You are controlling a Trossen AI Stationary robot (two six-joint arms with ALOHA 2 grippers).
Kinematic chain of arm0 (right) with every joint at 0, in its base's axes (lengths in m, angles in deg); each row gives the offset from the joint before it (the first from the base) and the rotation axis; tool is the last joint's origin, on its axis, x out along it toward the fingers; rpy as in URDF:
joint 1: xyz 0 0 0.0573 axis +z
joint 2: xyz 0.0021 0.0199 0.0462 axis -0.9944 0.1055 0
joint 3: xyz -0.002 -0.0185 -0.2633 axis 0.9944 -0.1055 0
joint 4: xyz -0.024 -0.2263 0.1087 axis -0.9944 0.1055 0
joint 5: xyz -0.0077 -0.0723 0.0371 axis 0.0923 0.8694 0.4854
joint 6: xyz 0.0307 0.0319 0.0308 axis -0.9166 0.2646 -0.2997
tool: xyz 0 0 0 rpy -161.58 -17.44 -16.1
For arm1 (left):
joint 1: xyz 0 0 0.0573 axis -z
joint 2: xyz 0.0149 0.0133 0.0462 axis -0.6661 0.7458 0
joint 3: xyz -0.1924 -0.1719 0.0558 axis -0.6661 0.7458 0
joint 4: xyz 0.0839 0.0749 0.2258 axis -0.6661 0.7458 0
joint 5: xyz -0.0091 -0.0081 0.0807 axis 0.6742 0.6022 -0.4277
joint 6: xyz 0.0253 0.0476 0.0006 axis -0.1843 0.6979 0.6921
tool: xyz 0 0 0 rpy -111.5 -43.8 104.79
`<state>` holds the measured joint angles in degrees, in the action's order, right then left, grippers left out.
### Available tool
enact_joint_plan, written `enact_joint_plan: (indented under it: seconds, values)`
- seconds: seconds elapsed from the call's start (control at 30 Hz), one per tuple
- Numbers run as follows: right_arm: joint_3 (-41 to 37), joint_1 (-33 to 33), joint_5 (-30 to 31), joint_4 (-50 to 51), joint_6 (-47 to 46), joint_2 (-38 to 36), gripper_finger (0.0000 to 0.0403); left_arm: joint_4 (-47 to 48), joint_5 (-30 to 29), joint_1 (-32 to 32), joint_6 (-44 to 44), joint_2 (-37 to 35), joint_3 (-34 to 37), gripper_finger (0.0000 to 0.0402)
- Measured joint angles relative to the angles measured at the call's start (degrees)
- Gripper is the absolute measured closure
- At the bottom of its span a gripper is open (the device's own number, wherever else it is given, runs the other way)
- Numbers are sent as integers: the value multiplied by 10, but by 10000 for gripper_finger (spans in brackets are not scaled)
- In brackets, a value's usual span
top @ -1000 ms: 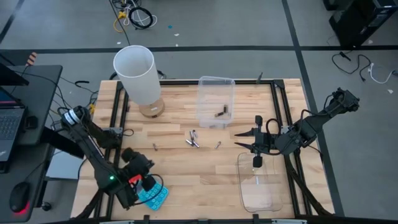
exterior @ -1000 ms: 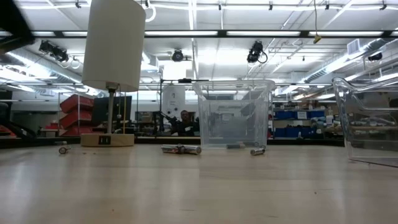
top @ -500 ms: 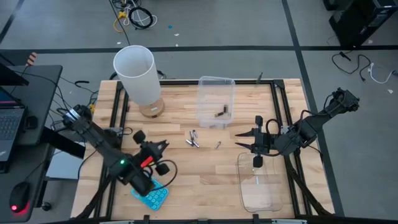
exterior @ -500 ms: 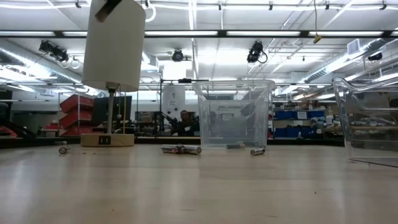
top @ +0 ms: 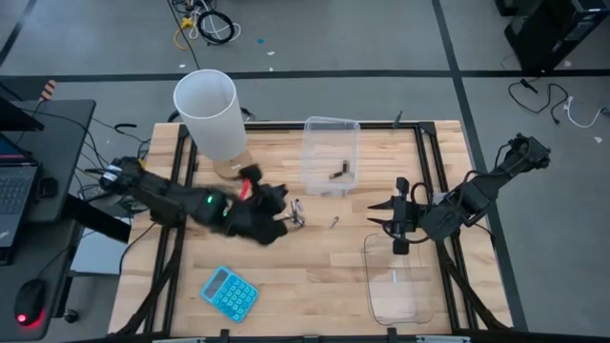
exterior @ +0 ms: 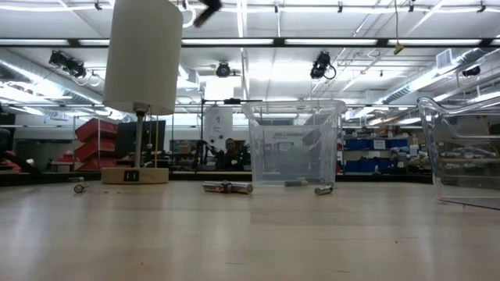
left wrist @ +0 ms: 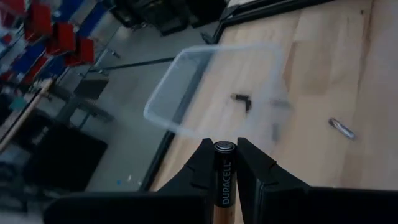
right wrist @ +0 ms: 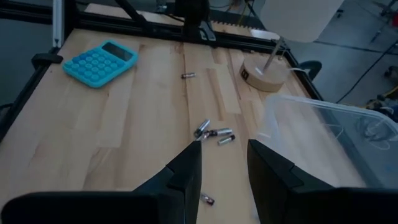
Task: Sort batteries
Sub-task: Put the brown battery into the top transparent bin
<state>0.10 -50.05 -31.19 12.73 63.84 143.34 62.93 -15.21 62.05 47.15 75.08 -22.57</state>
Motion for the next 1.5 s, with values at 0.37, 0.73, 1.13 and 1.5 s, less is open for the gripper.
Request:
enact_joint_plan:
  seconds: [0.37, 0.73, 1.13, 1.5]
  values:
    - [0, 51, 0, 0, -4, -22, 288, -224, 343, -201, 256, 0, -2, 369]
    - [0, 62, 2, -2, -15, -22, 288, -366, 463, -315, 230, 25, 54, 369]
    - [0, 60, 7, -9, -15, -22, 288, -394, 420, -310, 210, 112, 87, 369]
    - [0, 60, 7, -14, -15, -22, 288, -394, 426, -310, 191, 142, 87, 369]
